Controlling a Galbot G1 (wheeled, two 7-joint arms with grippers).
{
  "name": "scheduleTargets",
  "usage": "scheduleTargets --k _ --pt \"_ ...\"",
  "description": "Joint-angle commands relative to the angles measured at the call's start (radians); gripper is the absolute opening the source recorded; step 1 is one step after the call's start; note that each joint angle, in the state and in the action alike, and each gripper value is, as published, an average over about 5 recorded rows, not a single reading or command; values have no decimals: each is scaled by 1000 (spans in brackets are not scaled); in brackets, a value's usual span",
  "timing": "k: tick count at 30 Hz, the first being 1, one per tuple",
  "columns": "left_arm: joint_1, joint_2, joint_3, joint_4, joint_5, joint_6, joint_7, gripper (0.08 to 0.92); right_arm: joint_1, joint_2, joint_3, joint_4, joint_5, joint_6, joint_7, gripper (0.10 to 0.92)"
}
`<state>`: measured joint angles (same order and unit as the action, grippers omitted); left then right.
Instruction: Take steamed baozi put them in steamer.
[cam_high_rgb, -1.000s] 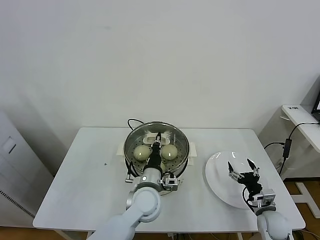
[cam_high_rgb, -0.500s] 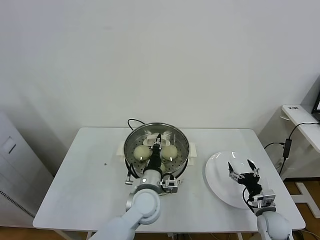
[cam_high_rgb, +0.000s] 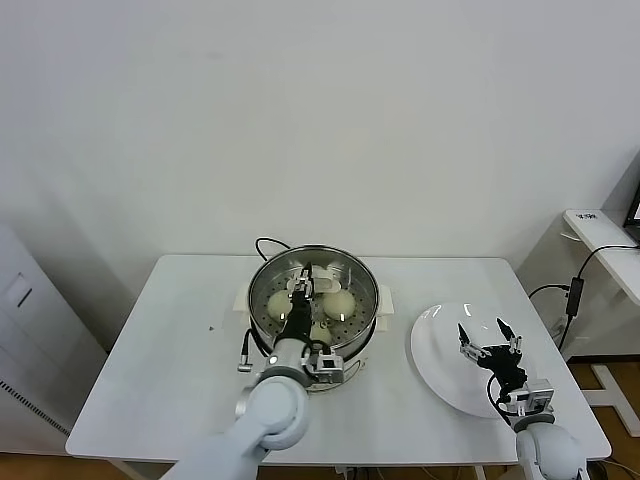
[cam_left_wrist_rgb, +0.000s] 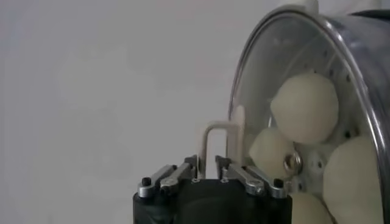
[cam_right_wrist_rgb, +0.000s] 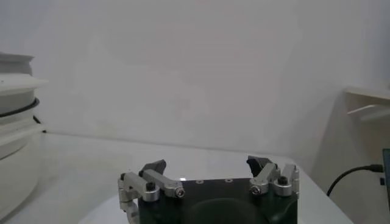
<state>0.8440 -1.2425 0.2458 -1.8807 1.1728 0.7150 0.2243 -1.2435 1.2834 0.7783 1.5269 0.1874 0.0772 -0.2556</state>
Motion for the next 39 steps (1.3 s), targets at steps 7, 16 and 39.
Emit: scheduleTargets --k 7,16,39 --pt "48 129 -326 -413 -1335 -166 61 659 16 -15 -16 5 32 -22 2 823" --pt "119 88 -723 -320 -1985 -174 -255 820 7 -36 -32 58 138 -56 71 823" --pt "326 130 -760 153 -1591 -473 -244 823 -19 -28 9 119 132 -93 72 823"
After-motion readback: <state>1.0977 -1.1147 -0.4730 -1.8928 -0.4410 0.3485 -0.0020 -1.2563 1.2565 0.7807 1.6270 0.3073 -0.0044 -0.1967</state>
